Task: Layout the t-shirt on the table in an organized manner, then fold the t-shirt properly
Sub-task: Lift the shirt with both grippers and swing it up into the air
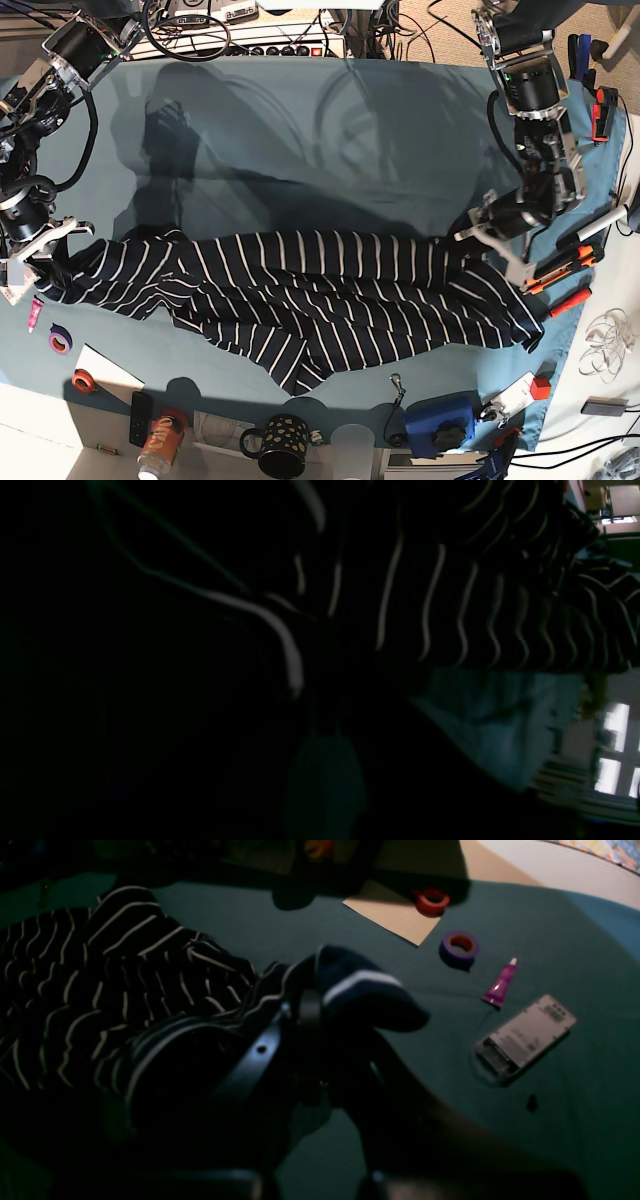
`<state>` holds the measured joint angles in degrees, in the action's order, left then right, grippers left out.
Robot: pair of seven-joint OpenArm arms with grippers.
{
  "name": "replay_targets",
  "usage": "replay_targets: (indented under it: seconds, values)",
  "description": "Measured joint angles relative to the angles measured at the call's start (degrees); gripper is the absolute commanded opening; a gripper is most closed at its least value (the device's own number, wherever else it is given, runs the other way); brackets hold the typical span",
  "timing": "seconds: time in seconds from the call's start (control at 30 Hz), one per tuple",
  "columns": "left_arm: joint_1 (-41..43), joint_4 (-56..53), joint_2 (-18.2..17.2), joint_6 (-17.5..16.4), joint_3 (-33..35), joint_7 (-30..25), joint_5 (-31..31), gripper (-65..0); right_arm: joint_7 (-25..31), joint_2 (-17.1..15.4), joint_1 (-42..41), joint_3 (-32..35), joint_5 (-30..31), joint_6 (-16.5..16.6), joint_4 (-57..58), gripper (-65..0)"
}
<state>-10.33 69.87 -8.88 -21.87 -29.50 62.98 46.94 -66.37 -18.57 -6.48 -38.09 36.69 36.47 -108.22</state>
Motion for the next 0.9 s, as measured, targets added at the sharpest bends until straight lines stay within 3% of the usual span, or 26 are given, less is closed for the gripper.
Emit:
replay_targets:
  seconds: [0.13,0.3,0.53,0.6,0.7,0.77,0.9]
  values:
    - [1.44,3.37,0.02,-5.01,-6.82,7.87,8.46,-65.0,0.0,0.0,-0.02,0.0,0.0,0.0,0.0,-65.0]
    - [1.16,11.04,-0.15,-10.91,-12.98,10.36,18.75,-65.0,0.0,0.0,0.0,0.0,1.16,0.46,0.0,-65.0]
    - [10.73,19.91,-0.39,-11.15,-13.27,11.96,20.81,-65.0,-2.93,-0.02,0.04,-0.04,3.89,1.7,0.0,-65.0]
    - [13.97,23.34,-0.39,-11.56,-13.27,11.61,22.77,-65.0,-4.39,-0.11,1.14,-0.79,7.72,1.49,0.0,-65.0]
    - [19.04,29.42,-0.39,-12.28,-13.27,11.8,23.34,-65.0,-8.39,-0.11,4.74,-4.2,18.14,1.75,-0.04,-65.0]
    - [22.12,33.94,-0.37,-12.39,-13.27,12.0,24.22,-65.0,-12.02,0.04,6.95,-8.09,23.8,3.52,-0.07,-65.0]
    - [26.53,43.5,-0.17,-12.52,-14.43,11.89,24.59,-65.0,-15.56,0.37,10.36,-17.92,34.84,3.48,-0.07,-65.0]
